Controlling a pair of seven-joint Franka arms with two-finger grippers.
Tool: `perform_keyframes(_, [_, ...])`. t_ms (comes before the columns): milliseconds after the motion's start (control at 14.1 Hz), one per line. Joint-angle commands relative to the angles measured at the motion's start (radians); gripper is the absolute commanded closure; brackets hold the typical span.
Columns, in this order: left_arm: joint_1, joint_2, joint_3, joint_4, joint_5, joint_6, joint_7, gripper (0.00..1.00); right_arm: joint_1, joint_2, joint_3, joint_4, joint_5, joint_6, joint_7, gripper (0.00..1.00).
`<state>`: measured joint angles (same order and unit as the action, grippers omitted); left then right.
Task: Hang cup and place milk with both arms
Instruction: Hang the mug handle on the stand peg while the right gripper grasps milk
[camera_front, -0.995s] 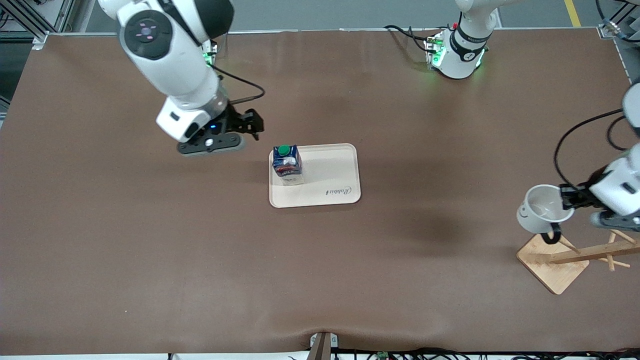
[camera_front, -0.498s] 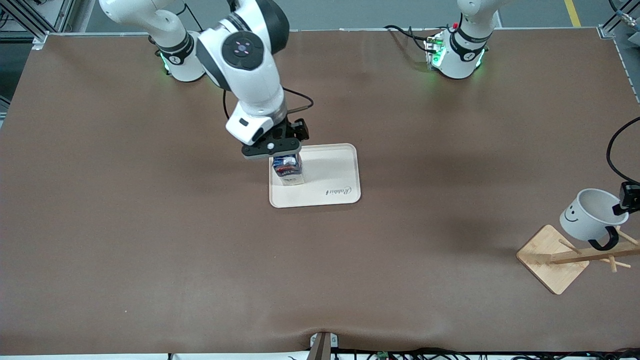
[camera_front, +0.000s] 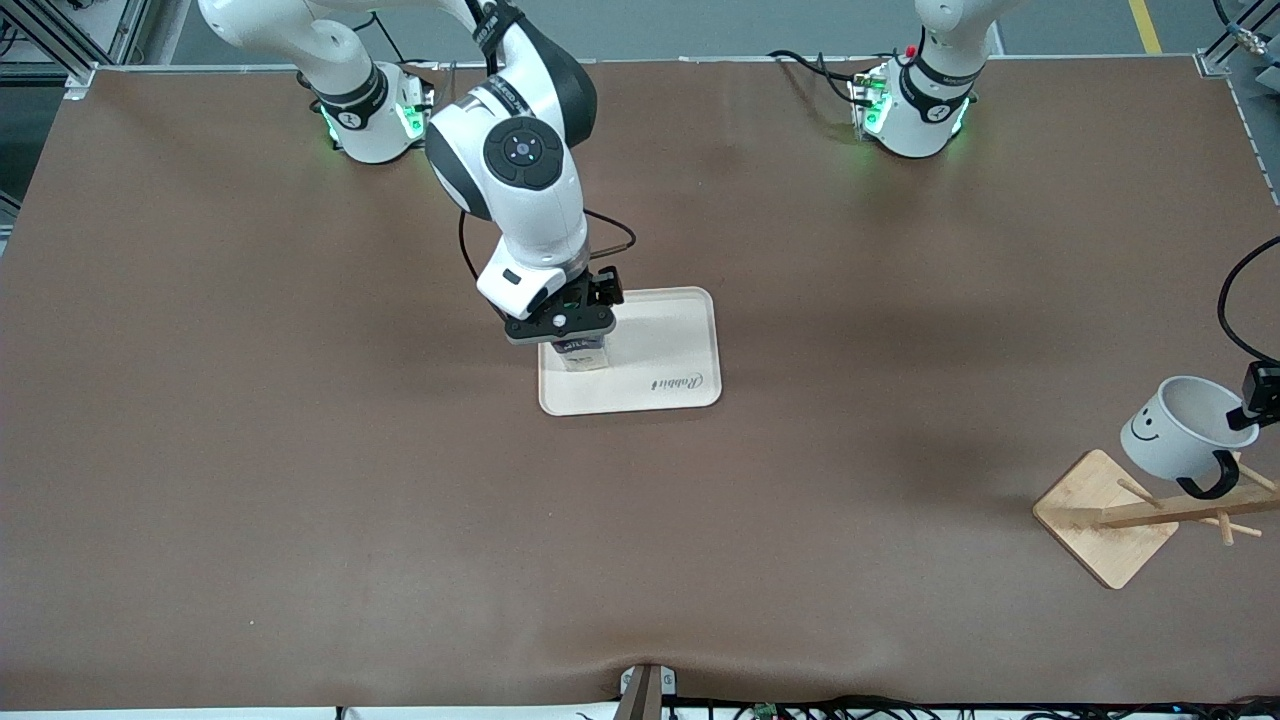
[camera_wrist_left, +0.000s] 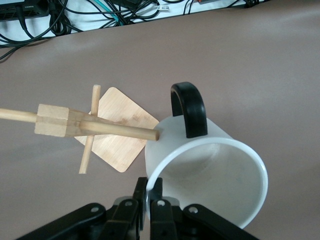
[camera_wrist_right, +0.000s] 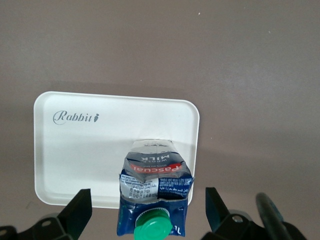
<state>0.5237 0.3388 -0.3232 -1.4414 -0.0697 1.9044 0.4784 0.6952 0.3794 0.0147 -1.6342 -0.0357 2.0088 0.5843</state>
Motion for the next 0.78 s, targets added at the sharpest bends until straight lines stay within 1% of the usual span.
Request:
perform_keyframes(0, [0.039, -0.004, -0.007, -0.013, -0.022, 0.009, 0.048, 1.00, 0.015, 0.019, -0.007, 0.004, -0.067, 0.001, 0.019, 0.00])
perform_keyframes(213, [0.056, -0.004, -0.008, -0.013, -0.024, 0.004, 0.052, 1.00, 0.015, 0.025, -0.007, -0.004, -0.069, 0.005, 0.019, 0.00])
perform_keyframes(355, [0.082, 0.000, -0.007, -0.014, -0.061, 0.004, 0.091, 1.00, 0.015, 0.048, -0.007, -0.012, -0.070, 0.034, 0.019, 0.00])
perform_keyframes(498, [0.102, 0.019, -0.007, -0.014, -0.078, 0.005, 0.121, 1.00, 0.009, 0.050, -0.009, -0.053, -0.081, 0.080, 0.019, 0.00])
perform_keyframes(640, [0.102, 0.020, -0.008, -0.014, -0.088, 0.007, 0.108, 1.00, 0.007, 0.049, -0.009, -0.078, -0.084, 0.107, 0.017, 0.00])
perform_keyframes(711, [0.098, 0.020, -0.008, -0.013, -0.088, 0.012, 0.100, 0.82, 0.007, 0.049, -0.009, -0.079, -0.085, 0.107, 0.017, 0.18])
